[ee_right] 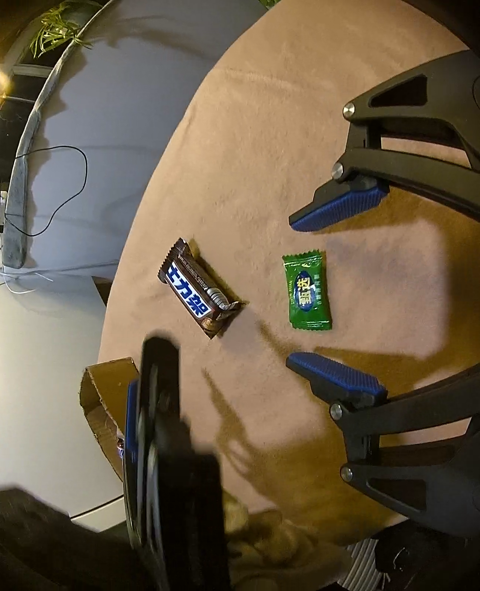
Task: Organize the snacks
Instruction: 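Grasp the dark green candy with right tool while left tool grasps chocolate bar, then carry the green candy and chocolate bar into the box and open both tools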
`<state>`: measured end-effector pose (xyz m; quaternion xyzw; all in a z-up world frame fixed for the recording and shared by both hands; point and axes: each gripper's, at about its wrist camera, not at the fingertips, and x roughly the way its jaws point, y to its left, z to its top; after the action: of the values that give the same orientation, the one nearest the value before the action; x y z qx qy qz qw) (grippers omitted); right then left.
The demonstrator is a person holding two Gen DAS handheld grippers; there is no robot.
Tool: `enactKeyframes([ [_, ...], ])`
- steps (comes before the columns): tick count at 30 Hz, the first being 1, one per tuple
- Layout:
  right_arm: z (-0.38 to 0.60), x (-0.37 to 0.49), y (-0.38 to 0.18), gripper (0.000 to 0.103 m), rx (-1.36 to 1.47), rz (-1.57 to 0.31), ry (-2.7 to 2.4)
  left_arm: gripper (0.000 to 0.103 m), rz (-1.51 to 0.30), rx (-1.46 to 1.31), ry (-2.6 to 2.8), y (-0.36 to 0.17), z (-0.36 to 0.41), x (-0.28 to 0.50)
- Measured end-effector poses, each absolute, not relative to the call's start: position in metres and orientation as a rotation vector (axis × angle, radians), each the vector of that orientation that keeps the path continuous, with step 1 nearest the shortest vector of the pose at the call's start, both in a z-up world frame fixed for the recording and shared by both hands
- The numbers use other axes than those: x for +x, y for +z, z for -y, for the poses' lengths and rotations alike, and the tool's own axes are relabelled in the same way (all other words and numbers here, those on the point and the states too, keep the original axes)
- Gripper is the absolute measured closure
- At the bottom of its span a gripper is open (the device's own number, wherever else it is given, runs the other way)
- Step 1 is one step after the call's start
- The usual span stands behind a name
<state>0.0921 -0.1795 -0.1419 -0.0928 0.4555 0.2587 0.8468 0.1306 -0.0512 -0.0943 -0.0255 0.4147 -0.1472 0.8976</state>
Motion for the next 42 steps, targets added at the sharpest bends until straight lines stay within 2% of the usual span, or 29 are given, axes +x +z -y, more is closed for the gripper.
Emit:
enactKeyframes([
  [5,0.183,0.095,-0.149,0.048,-0.177,-0.970,0.553,0.046,-0.908,-0.045,-0.339,-0.109,0.060,0.148],
  [8,0.182,0.095,-0.150,0.049,-0.182,-0.970,0.553,0.051,-0.923,-0.024,-0.346,-0.114,0.066,0.153],
  [10,0.179,0.095,-0.150,0.049,-0.192,-0.968,0.553,0.057,-0.933,-0.014,-0.352,-0.118,0.070,0.156],
  [13,0.174,0.092,-0.151,0.055,-0.235,-0.957,0.530,0.071,-0.943,0.000,-0.358,-0.123,0.075,0.157],
  [15,0.171,0.091,-0.150,0.062,-0.253,-0.954,0.530,0.076,-0.949,-0.013,-0.356,-0.126,0.073,0.158],
  [18,0.172,0.089,-0.149,0.065,-0.264,-0.955,0.530,0.076,-0.942,-0.014,-0.347,-0.126,0.071,0.155],
  [28,0.180,0.085,-0.140,0.066,-0.217,-0.961,0.535,0.077,-0.896,-0.028,-0.316,-0.111,0.051,0.135],
  [42,0.167,0.067,-0.090,0.066,-0.187,-0.869,0.554,0.076,-0.755,-0.090,-0.260,-0.063,0.004,0.082],
])
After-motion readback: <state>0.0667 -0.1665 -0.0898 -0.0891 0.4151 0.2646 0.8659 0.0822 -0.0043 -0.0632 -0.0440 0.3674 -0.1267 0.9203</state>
